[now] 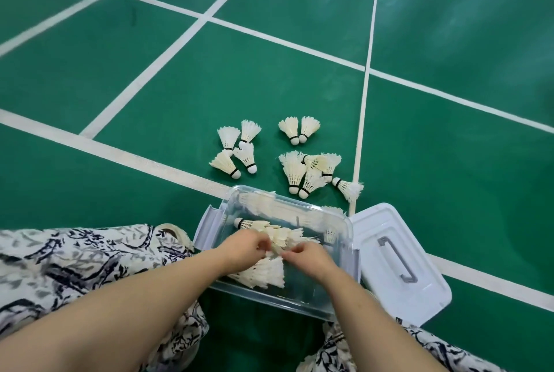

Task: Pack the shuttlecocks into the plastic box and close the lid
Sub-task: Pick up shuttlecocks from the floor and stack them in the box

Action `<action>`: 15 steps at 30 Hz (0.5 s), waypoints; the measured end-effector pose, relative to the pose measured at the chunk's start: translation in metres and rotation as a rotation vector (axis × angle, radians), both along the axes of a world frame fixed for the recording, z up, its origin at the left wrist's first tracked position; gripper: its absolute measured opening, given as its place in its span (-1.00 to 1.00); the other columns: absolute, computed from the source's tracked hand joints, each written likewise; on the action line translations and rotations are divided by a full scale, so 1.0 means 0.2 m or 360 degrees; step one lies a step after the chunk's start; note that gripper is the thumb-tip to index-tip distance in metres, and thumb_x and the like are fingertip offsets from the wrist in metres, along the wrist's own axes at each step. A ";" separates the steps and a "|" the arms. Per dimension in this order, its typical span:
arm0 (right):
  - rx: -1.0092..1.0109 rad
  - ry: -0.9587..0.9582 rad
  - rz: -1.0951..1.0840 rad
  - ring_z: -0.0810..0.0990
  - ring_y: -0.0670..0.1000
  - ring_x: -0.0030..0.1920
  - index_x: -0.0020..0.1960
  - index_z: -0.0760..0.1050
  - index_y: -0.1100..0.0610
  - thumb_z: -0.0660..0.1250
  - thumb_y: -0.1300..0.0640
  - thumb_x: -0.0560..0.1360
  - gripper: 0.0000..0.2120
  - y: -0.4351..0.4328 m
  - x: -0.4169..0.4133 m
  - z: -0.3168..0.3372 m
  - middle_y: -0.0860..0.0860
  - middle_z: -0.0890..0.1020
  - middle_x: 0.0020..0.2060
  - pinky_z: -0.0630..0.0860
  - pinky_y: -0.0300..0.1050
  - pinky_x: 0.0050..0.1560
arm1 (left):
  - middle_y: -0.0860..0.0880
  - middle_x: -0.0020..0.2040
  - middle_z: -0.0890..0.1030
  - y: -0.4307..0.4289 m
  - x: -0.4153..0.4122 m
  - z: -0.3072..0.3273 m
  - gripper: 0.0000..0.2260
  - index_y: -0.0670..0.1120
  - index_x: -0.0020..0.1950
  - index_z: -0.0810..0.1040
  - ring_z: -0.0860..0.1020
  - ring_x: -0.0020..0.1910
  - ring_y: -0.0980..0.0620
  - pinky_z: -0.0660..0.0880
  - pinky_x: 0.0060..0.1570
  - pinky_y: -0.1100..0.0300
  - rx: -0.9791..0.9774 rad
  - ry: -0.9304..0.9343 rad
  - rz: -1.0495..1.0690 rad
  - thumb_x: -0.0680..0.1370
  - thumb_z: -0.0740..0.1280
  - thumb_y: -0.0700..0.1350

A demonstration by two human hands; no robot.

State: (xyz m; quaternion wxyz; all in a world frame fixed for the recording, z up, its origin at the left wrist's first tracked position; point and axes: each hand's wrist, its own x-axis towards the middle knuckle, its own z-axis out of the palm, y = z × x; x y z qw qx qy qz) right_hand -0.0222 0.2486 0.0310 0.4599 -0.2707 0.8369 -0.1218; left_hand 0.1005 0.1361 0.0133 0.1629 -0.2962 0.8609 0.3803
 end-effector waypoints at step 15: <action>-0.0437 0.0351 -0.0260 0.54 0.05 -0.16 -0.17 0.52 -0.02 0.21 0.07 0.51 -0.86 -0.32 -0.40 0.20 -0.03 0.60 -0.22 0.40 -0.14 -0.17 | -0.15 0.33 0.42 -0.44 -0.61 0.19 -0.51 -0.04 0.41 0.27 0.44 0.27 -0.12 0.38 0.28 0.03 -0.0311 0.0078 0.0249 0.52 0.31 0.03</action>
